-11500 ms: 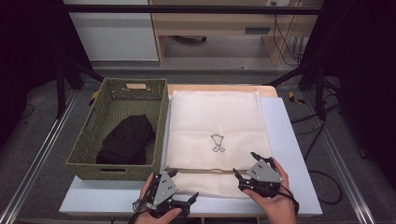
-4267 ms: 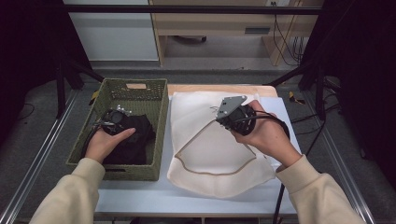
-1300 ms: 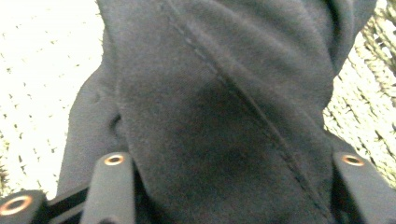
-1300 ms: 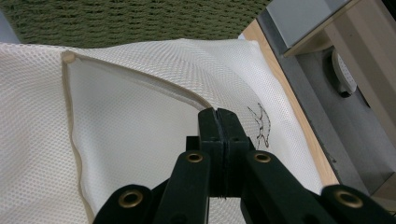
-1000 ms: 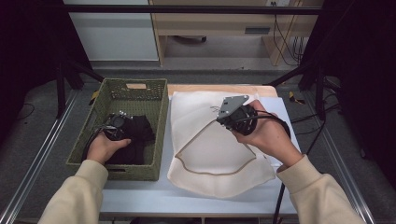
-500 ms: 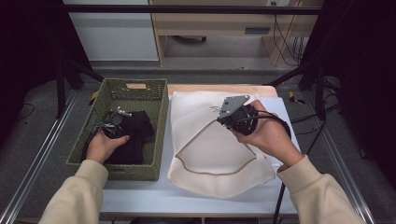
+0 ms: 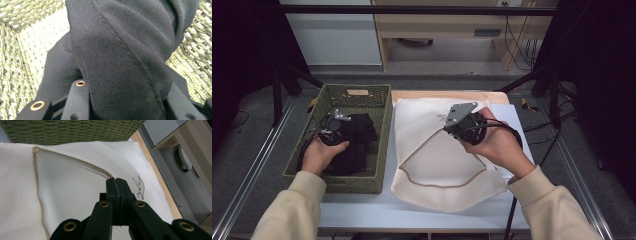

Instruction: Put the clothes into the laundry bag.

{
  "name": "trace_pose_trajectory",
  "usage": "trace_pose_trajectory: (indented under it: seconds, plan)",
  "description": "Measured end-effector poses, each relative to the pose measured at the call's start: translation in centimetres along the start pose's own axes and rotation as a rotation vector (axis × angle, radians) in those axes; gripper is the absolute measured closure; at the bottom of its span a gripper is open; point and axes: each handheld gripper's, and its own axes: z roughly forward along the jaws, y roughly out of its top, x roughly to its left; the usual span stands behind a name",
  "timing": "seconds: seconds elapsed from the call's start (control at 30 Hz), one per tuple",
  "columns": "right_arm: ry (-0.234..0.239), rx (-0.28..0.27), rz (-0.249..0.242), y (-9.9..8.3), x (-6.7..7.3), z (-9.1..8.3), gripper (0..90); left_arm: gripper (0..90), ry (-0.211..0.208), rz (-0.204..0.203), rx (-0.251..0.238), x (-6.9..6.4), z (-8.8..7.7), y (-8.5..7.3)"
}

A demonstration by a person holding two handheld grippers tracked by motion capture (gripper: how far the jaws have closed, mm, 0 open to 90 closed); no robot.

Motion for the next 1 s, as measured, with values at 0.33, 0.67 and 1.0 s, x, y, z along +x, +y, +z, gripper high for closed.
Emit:
trace_pose_trajectory:
  seconds: [0.33, 0.67, 1.0]
  plan:
    - [0.005, 0.008, -0.005, -0.1, 0.0, 0.1, 90.0, 64.3, 0.009, -0.001, -0.028, 0.2, -0.5, 0.1]
    - [0.004, 0.001, -0.002, -0.2, 0.0, 0.0, 90.0, 64.5, 0.029, 0.003, -0.073, -0.1, -1.9, 0.3]
    - [0.003, 0.004, -0.006, 0.0, 0.0, 0.0, 90.0, 64.5, 0.025, 0.013, -0.129, -0.5, -3.4, 0.6]
